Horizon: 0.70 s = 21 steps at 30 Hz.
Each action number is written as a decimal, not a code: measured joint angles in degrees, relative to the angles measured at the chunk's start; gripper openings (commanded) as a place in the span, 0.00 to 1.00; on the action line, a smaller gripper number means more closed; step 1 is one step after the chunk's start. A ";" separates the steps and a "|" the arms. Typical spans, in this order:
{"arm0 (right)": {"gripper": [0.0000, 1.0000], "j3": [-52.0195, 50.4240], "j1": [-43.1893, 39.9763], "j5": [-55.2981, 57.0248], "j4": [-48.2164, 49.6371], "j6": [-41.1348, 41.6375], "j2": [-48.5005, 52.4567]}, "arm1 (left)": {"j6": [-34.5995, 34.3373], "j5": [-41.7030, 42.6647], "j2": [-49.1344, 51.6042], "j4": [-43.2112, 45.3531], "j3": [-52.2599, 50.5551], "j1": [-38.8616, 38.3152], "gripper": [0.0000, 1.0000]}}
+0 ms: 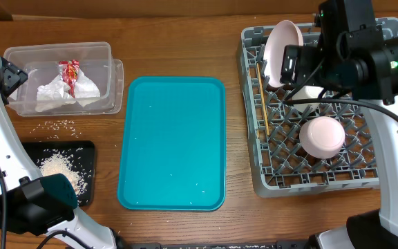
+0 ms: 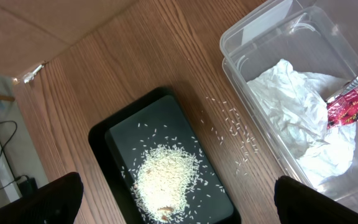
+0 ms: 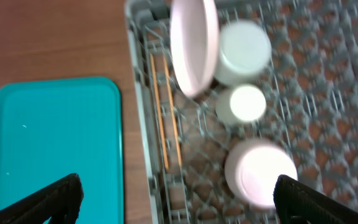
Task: Sort waste into correct bins and load items into the dishwasher
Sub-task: 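Release the plate and pull the right gripper back right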
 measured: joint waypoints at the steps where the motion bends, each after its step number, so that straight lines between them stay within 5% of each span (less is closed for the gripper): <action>1: 1.00 -0.26 0.00 0.13 -0.37 0.31 -0.11 | 0.00 0.00 0.00 0.00 0.00 0.00 1.00; 14: 1.00 -20.70 -5.01 1.38 4.11 2.19 -19.37 | 0.00 0.02 0.00 0.00 0.00 0.00 1.00; 21: 1.00 -22.51 -5.68 0.59 5.70 2.12 -23.08 | 0.00 0.00 0.00 0.00 0.00 0.00 1.00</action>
